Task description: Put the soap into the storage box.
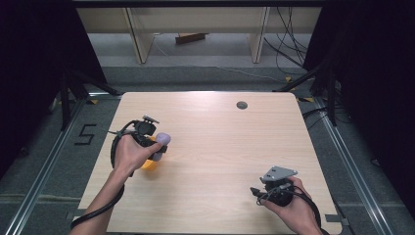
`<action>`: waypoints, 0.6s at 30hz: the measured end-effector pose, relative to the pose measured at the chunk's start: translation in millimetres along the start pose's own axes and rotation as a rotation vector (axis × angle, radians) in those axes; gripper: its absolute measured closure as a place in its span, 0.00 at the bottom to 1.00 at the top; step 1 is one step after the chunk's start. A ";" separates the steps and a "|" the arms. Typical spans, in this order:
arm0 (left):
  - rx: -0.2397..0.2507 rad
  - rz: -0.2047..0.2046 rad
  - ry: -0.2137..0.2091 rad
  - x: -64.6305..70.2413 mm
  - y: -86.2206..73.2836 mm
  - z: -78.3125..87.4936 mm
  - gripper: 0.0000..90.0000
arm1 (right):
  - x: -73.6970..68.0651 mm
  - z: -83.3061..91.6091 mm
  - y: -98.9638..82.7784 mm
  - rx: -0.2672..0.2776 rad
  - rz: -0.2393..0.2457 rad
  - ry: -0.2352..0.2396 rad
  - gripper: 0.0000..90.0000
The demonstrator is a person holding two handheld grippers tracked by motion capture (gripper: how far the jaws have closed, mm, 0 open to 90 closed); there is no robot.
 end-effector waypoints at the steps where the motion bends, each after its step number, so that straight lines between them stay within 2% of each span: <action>1: 0.007 0.039 0.006 -1.0 -0.8 -0.6 0.54 | 0.1 0.2 0.0 0.000 -0.001 -0.001 0.54; 4: 0.001 0.032 0.023 -7.5 -1.5 -0.1 0.54 | -0.4 -0.2 -0.3 0.003 -0.003 -0.003 0.54; 6: 0.004 0.059 0.025 -9.1 -2.2 -0.9 0.54 | -1.5 0.5 -0.5 -0.004 -0.016 0.004 0.54; 7: 0.004 0.059 0.025 -9.1 -2.2 -0.9 0.54 | -1.5 0.5 -0.5 -0.004 -0.016 0.004 0.54; 8: 0.001 0.035 0.031 -12.8 -2.1 -0.9 0.54 | -0.5 -0.1 -0.3 0.002 -0.005 -0.003 0.54; 10: -0.007 0.066 0.034 -14.0 -3.6 -1.9 0.54 | -0.4 -0.1 -0.3 0.002 -0.004 -0.003 0.54; 11: -0.008 0.053 0.049 -19.2 -3.1 -2.8 0.54 | 0.2 0.3 -0.2 0.000 0.001 -0.002 0.54; 18: -0.019 0.081 0.067 -28.0 -3.4 -6.4 0.54 | -0.2 0.0 -0.3 0.003 -0.004 -0.003 0.54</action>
Point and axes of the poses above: each handheld gripper's, and its own axes: z roughly backward along the jaws, y roughly out of its top, x roughly to its right, the point moved 8 cm from there along -z, roughly forward along the jaws, and after that the axes turned 3 degrees about -x, right-handed, at the moved point
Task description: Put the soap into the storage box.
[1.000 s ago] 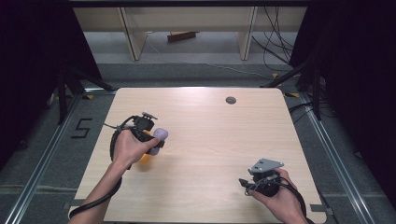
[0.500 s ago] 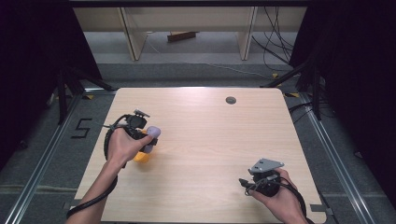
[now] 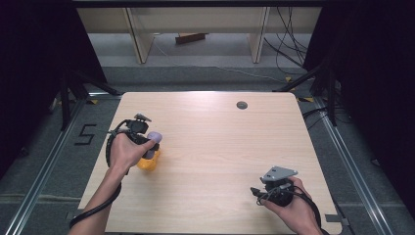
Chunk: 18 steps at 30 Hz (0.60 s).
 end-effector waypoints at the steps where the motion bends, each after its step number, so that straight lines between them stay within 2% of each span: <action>1: 0.009 0.011 -0.002 -1.1 0.2 -1.8 0.54 | 0.2 0.3 0.2 -0.002 -0.001 0.002 0.54; 4: 0.001 0.018 0.010 -3.5 -0.7 -3.0 0.54 | 0.2 0.4 0.4 -0.002 -0.002 0.002 0.54; 5: -0.003 0.020 0.014 -5.2 -1.1 -3.9 0.54 | 1.4 -0.3 0.3 0.002 0.016 -0.003 0.54; 7: 0.006 0.033 0.026 -9.3 -1.0 -7.5 0.54 | 0.1 0.3 0.2 -0.003 0.002 0.002 0.54; 8: 0.006 0.065 0.026 -8.4 -1.6 -8.9 0.54 | 0.0 0.3 0.2 -0.003 0.002 0.003 0.54; 11: -0.002 0.063 0.037 -11.2 -2.0 -10.3 0.54 | 0.1 0.1 0.1 -0.004 0.003 0.002 0.54; 12: 0.011 0.066 0.038 -12.2 -1.3 -11.9 0.54 | 0.1 0.1 0.1 -0.004 0.003 0.002 0.54; 13: 0.004 0.047 0.053 -15.6 -1.3 -12.6 0.54 | 0.0 0.3 0.3 -0.002 -0.001 0.003 0.54; 18: -0.015 0.076 0.061 -15.9 -2.4 -14.1 0.54 | 0.2 0.3 0.2 -0.003 0.002 0.003 0.54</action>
Point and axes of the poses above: each handheld gripper's, and its own axes: z roughly backward along the jaws, y roughly out of its top, x roughly to its right, the point moved 8 cm from there along -z, roughly forward along the jaws, and after that the axes turned 3 degrees about -x, right-handed, at the moved point
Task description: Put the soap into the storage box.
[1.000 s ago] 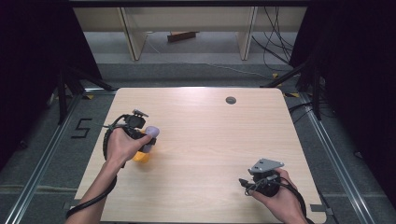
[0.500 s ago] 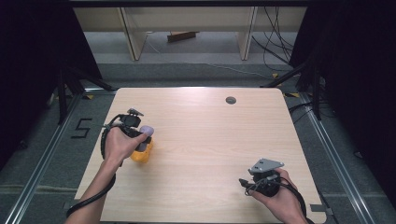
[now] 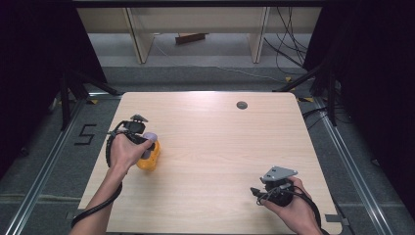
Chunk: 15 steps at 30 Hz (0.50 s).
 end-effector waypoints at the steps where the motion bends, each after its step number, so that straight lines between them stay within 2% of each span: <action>1: -0.003 -0.003 0.004 -0.8 -0.2 -0.7 0.54 | -0.1 -0.1 0.0 0.000 0.000 0.000 0.54; 2: 0.011 0.000 0.014 -1.5 0.4 -3.2 0.54 | -0.1 0.1 0.0 0.000 0.000 -0.001 0.54; 6: 0.018 -0.001 0.012 -2.1 0.6 -5.6 0.54 | -0.5 -0.5 -0.2 0.004 -0.004 -0.002 0.54; 9: -0.015 0.005 0.021 -2.6 -0.9 -5.0 0.54 | -0.1 -0.2 0.1 0.000 0.000 0.001 0.54; 15: -0.019 -0.003 0.024 -3.6 -1.6 -7.5 0.54 | -0.3 -0.3 0.2 0.001 -0.002 0.001 0.54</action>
Point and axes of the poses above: each handheld gripper's, and its own axes: z roughly backward along the jaws, y roughly out of its top, x roughly to its right, the point moved 8 cm from there along -z, roughly forward along the jaws, and after that the axes turned 3 degrees about -x, right-handed, at the moved point
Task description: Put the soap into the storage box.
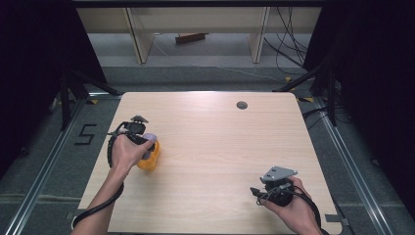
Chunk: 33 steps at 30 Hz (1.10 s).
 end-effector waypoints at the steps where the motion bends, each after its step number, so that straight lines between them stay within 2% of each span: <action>1: 0.000 0.000 0.000 0.0 0.0 0.0 0.54 | 0.0 0.0 0.0 0.000 0.000 0.000 0.54; 10: -0.012 0.016 0.004 -0.9 -0.8 -4.0 0.54 | 0.0 -0.2 -0.1 -0.001 0.001 0.000 0.54; 23: -0.022 0.005 0.000 5.4 -3.3 -11.0 0.54 | 0.2 0.0 -0.3 -0.001 0.002 0.000 0.54; 24: -0.037 0.001 0.002 5.9 -4.5 -12.1 0.54 | 0.2 0.1 -0.3 -0.001 0.002 0.000 0.54; 33: -0.046 -0.002 0.002 5.2 -7.0 -18.1 0.54 | 0.2 0.1 -0.3 -0.001 0.002 -0.001 0.54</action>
Point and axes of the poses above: each handheld gripper's, and its own axes: z roughly backward along the jaws, y roughly out of its top, x roughly to its right, the point moved 8 cm from there along -z, roughly forward along the jaws, and after that the axes turned 3 degrees about -x, right-handed, at the moved point
